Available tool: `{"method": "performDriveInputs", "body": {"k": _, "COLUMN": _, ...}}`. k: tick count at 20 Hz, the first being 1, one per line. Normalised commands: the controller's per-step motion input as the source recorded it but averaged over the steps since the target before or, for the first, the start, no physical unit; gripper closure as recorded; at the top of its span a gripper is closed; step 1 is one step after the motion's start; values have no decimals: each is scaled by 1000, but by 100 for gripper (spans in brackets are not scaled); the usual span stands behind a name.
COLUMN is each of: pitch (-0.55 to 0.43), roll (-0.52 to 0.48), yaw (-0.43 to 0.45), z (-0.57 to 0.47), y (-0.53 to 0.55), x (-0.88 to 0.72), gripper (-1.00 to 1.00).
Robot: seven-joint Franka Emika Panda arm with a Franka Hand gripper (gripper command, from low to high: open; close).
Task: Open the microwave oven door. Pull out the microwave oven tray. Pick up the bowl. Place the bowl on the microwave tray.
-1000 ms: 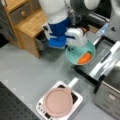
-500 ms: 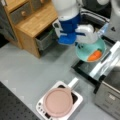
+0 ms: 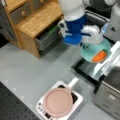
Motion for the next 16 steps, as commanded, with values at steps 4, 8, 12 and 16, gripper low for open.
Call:
{"method": "performDriveInputs", "body": {"k": 4, "pitch": -256, "roll": 3, "yaw": -243, "z": -107, "y": 311, "x": -332, "gripper": 100}}
{"method": "performDriveInputs", "body": {"k": 8, "pitch": -230, "roll": 8, "yaw": -230, "z": -83, "y": 225, "x": -253, "gripper": 100}}
{"method": "performDriveInputs", "body": {"k": 12, "pitch": -201, "roll": 62, "yaw": -262, "z": -84, "y": 241, "x": -257, "gripper": 100}}
{"method": "performDriveInputs", "body": {"k": 16, "pitch": -198, "roll": 59, "yaw": -255, "z": -92, "y": 236, "x": -268, "gripper": 100}}
